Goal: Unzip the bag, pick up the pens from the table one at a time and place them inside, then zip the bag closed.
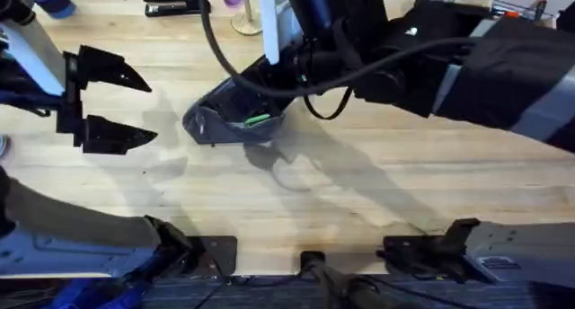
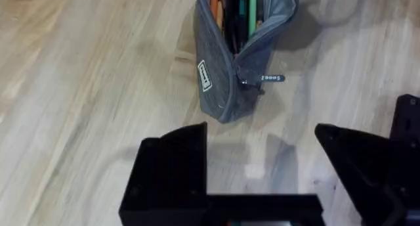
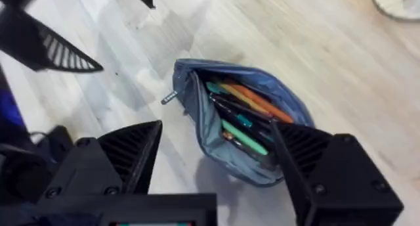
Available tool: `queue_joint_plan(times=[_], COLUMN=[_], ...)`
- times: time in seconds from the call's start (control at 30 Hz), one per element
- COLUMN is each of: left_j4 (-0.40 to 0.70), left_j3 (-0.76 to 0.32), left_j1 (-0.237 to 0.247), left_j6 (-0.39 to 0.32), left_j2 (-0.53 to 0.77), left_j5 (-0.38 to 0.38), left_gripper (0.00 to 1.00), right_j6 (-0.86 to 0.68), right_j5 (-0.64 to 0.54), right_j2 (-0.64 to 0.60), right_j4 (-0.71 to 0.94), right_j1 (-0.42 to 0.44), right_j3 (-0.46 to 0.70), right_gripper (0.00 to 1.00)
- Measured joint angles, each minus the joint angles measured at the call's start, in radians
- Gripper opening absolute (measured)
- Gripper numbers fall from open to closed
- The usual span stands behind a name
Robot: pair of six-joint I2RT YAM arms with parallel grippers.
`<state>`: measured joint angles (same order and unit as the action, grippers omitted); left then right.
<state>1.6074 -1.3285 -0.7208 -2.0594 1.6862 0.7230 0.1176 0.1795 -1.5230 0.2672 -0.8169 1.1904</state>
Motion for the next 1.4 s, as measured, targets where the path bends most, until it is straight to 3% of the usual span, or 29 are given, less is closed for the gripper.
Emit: queue_joint_plan(times=[0.27,0.93,1.0,1.03,1.17,1.4], left_j4=[-0.039,-0.053,-0.053,-0.053,-0.053,-0.053], left_j3=[0.000,0.000,0.000,0.000,0.000,0.000], left_j1=[0.000,0.000,0.000,0.000,0.000,0.000], left_j6=[0.000,0.000,0.000,0.000,0.000,0.000], left_j2=[0.092,0.129,0.129,0.129,0.129,0.129], left_j5=[0.017,0.018,0.018,0.018,0.018,0.018], left_gripper=[0.993,0.993,0.994,0.994,0.994,0.994], right_j6=[0.246,0.474,0.499,0.530,0.538,0.578], right_j5=[0.001,0.061,0.014,-0.145,-0.302,-0.374], right_j2=[0.000,-0.004,-0.011,-0.019,-0.019,-0.023], right_j4=[0.003,0.003,0.003,0.003,-0.001,-0.049], right_j1=[0.000,-0.057,-0.086,-0.176,-0.259,-0.270], right_j3=[0.000,0.000,0.000,0.000,0.000,0.000], right_gripper=[0.997,0.997,0.997,0.997,0.997,0.997])
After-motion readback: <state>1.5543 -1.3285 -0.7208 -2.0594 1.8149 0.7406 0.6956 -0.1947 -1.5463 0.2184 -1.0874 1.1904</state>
